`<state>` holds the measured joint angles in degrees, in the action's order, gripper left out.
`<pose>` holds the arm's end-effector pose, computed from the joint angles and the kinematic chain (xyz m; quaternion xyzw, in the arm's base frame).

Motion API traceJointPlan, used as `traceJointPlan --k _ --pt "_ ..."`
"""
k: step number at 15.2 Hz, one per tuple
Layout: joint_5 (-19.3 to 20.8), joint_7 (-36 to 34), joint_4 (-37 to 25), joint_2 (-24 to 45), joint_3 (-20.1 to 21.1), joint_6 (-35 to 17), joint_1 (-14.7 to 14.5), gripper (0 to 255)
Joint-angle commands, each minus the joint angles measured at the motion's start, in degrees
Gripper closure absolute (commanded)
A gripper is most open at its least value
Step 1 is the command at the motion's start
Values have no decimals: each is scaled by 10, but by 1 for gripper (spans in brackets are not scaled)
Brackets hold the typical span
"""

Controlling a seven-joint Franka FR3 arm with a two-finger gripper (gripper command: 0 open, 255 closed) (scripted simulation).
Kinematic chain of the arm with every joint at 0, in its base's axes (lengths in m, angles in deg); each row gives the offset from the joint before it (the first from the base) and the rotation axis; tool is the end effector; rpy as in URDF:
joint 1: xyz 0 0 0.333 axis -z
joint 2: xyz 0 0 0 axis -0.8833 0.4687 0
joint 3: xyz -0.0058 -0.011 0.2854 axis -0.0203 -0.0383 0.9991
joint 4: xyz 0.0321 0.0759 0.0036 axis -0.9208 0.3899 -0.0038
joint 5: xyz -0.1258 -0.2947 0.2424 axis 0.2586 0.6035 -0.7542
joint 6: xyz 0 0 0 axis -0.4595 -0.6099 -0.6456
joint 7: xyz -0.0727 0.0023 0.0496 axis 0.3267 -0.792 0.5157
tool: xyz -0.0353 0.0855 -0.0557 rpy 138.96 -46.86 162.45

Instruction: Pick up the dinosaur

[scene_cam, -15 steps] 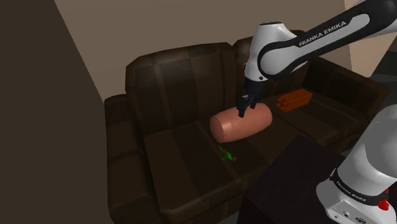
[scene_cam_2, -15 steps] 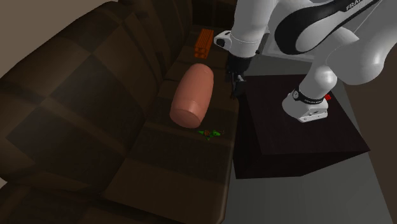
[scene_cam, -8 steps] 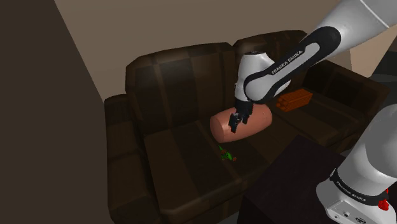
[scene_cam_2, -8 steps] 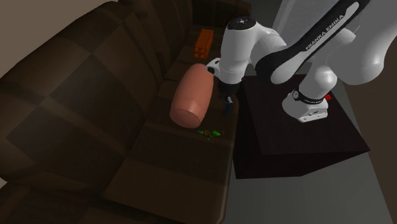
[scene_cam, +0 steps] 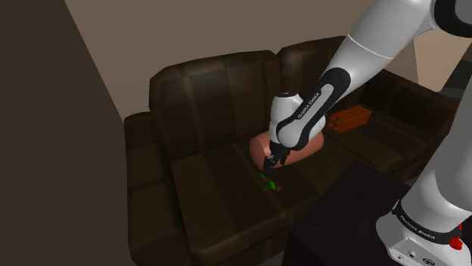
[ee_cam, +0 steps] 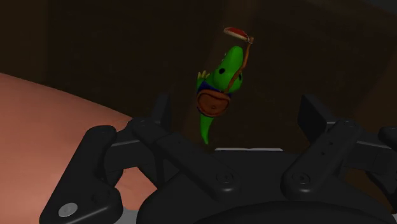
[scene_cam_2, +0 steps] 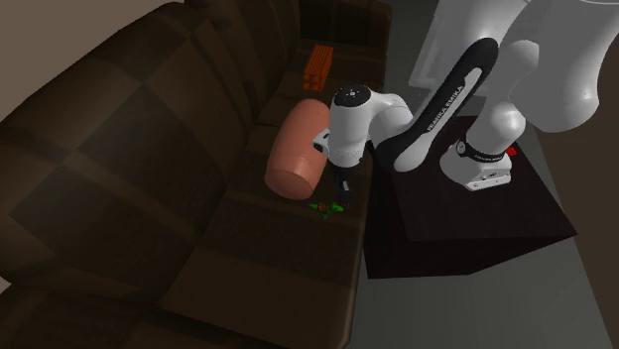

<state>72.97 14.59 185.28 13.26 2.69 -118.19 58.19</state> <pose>0.4389 0.0889 0.1580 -0.9991 -0.0262 0.0107 0.0326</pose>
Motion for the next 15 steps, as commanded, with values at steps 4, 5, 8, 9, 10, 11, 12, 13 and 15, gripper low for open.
traceJointPlan --k 4,5,8,9,10,11,12,13,15 --pt "12 -15 -45 110 -7 -54 -13 0" --pt "13 -15 -47 119 -8 -60 -14 0" --pt "14 -15 -55 147 -10 -80 -16 0" --pt "15 -14 -58 156 -11 -87 -16 0" --pt "15 -14 -61 165 -12 -93 -17 0" --pt "16 -14 -65 180 -13 -103 -18 0" --pt "16 -14 -65 180 -13 -103 -18 0" --pt "16 -14 -65 180 -13 -103 -18 0" --pt "16 -13 -64 179 -13 -104 -17 255"
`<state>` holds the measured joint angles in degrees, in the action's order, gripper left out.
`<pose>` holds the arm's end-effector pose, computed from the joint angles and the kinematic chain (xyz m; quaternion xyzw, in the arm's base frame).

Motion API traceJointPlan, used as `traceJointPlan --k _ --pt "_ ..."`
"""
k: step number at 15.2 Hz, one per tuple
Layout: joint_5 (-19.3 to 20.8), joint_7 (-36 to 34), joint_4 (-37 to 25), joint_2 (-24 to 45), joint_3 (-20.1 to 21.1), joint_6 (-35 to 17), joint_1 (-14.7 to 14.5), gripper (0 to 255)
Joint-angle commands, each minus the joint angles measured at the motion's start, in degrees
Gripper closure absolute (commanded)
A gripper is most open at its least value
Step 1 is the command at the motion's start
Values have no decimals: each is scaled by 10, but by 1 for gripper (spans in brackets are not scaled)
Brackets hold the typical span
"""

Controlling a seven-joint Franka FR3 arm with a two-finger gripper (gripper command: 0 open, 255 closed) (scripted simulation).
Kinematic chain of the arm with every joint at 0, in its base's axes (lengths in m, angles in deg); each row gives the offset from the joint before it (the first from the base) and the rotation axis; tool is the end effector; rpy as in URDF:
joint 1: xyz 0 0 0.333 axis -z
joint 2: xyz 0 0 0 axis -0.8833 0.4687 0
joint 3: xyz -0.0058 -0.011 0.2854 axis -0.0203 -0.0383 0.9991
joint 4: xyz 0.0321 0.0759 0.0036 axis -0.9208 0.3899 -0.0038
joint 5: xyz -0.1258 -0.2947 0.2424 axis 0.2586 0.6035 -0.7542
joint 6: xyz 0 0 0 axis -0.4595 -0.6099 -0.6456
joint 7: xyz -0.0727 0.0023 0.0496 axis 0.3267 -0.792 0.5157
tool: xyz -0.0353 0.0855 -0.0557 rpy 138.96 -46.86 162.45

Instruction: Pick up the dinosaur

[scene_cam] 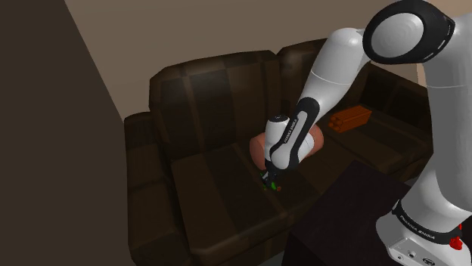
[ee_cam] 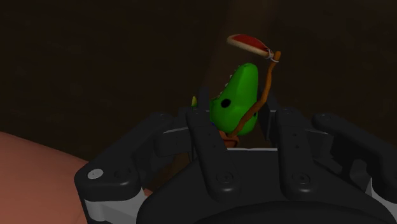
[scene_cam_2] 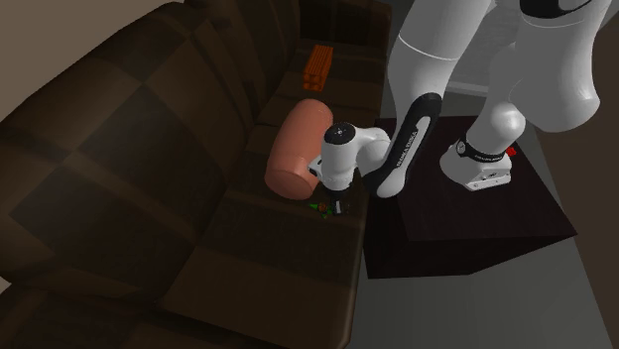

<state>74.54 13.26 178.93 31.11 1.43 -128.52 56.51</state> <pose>0.4397 0.0967 0.0644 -0.9990 -0.0233 0.0213 0.0328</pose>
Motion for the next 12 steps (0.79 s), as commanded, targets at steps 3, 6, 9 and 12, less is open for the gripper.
traceJointPlan --k 3,6,9,12 --pt "0 0 0 1 0 -1 0 255" --pt "0 0 0 1 0 -1 0 255" --pt "0 -1 1 -8 0 6 0 255" --pt "-2 -1 10 -36 3 26 2 255"
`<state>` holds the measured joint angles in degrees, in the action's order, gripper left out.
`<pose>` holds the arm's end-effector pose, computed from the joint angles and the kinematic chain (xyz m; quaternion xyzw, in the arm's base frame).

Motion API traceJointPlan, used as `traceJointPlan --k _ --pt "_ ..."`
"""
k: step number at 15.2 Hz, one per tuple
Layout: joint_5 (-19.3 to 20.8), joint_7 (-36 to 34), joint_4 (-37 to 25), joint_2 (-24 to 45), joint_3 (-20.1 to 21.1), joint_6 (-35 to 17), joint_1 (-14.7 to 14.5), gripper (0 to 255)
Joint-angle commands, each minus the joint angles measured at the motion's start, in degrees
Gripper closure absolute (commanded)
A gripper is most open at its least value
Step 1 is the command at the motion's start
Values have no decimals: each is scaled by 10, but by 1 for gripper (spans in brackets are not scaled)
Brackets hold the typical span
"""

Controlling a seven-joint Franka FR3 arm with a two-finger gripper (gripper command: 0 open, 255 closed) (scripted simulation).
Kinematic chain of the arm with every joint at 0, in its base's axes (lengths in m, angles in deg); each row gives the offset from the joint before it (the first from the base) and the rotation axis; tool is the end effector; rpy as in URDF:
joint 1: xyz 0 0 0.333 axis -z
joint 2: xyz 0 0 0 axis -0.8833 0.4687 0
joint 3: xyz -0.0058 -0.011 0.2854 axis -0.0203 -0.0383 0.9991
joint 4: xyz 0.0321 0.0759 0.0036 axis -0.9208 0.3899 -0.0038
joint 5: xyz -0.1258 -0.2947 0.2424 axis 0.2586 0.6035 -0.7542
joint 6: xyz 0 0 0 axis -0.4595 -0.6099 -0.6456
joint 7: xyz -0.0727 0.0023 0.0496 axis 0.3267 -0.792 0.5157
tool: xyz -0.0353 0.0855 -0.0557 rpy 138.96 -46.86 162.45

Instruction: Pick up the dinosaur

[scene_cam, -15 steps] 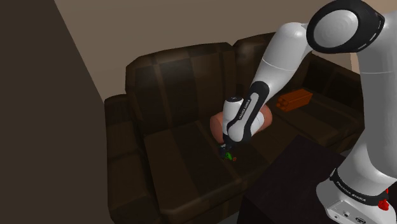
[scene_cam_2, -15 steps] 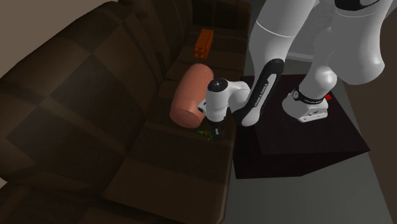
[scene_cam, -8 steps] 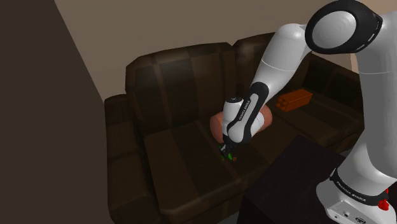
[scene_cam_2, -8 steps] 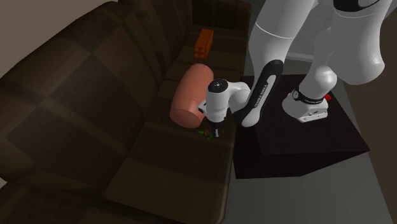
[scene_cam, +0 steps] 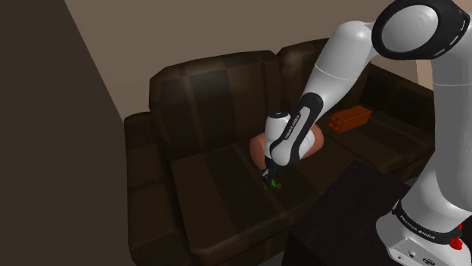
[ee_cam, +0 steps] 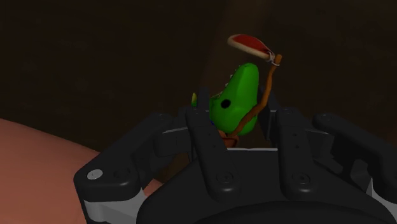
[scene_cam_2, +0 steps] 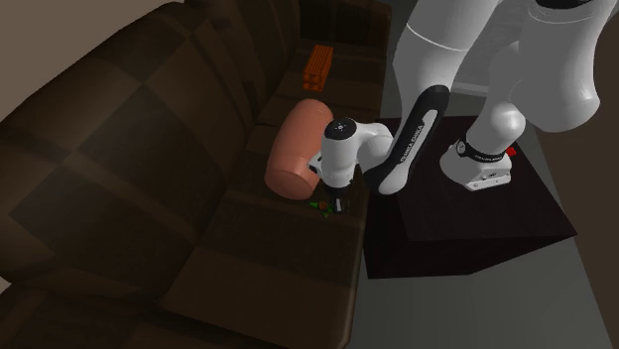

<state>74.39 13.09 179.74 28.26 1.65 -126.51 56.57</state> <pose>0.4418 0.0979 0.0804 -0.9990 -0.0233 0.0212 0.0328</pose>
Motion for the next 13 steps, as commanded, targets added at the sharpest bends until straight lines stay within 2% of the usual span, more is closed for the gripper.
traceJointPlan --k 1,11,13 --pt "-1 0 4 -16 1 12 2 255" --pt "-8 0 22 -106 8 83 7 255" --pt "-8 0 23 -107 8 84 7 255"
